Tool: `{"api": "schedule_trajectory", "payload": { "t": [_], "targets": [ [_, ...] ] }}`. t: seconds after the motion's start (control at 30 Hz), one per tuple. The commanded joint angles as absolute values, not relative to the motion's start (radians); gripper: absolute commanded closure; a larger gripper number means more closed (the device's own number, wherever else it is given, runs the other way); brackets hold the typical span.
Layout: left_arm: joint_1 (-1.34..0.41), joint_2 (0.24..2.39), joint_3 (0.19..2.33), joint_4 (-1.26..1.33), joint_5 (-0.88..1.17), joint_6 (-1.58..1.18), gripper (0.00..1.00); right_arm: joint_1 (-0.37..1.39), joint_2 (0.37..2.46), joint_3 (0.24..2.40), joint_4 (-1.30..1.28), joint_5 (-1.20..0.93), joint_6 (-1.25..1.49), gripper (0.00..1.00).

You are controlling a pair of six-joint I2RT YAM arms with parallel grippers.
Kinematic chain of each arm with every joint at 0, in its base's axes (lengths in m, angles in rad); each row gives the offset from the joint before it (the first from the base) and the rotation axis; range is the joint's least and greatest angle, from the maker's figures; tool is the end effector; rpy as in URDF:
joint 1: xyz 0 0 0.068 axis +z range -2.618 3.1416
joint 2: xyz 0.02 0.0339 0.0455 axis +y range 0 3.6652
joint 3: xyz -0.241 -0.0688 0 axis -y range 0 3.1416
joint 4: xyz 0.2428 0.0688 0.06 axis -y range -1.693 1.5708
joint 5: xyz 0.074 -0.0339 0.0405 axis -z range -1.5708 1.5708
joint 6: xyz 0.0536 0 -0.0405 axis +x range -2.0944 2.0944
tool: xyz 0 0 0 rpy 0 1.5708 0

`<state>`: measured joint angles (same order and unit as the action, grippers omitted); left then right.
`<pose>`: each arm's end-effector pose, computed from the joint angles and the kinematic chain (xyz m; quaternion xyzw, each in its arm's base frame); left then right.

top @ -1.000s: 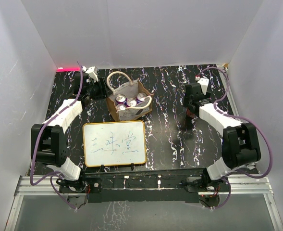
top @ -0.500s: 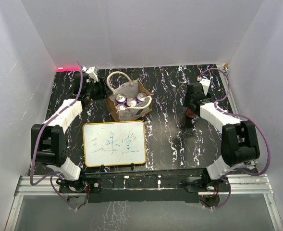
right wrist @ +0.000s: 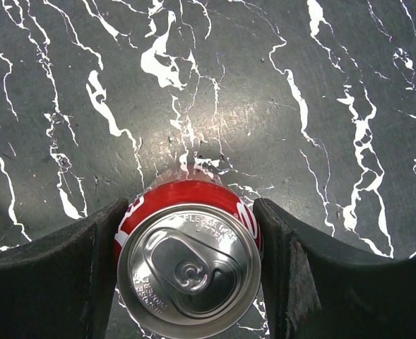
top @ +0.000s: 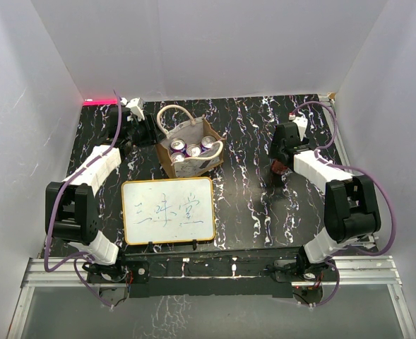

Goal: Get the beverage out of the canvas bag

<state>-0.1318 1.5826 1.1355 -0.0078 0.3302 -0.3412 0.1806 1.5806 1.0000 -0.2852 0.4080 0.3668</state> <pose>0.3742 -0.0671 0.2488 -0.0009 0.8413 -0.2579 0.4750 0.3364 0.0398 0.1776 0.1551 0.9086 -0.0917 0.3769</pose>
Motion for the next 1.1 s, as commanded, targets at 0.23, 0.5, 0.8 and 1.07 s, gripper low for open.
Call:
{"api": "schedule_trajectory", "payload": {
  "t": [0.23,0.5,0.8,1.07],
  "targets": [
    [-0.123,1.548,1.166,-0.006,0.344,-0.337,0.5,0.177,1.508,1.026,-0.236,0.414,0.345,0.06],
    [-0.123,1.544,1.166,-0.009,0.34,-0.338,0.5,0.178,1.328,0.907,-0.231,0.396,0.343,0.01],
    [-0.123,1.532,1.16,-0.01,0.334,-0.336,0.47,0.177,1.113,0.762,-0.194,0.185,0.273,0.01],
    [-0.122,1.547,1.167,-0.02,0.33,-0.336,0.47,0.193,1.135,0.929,-0.21,-0.167,0.273,0.01]
  ]
}}
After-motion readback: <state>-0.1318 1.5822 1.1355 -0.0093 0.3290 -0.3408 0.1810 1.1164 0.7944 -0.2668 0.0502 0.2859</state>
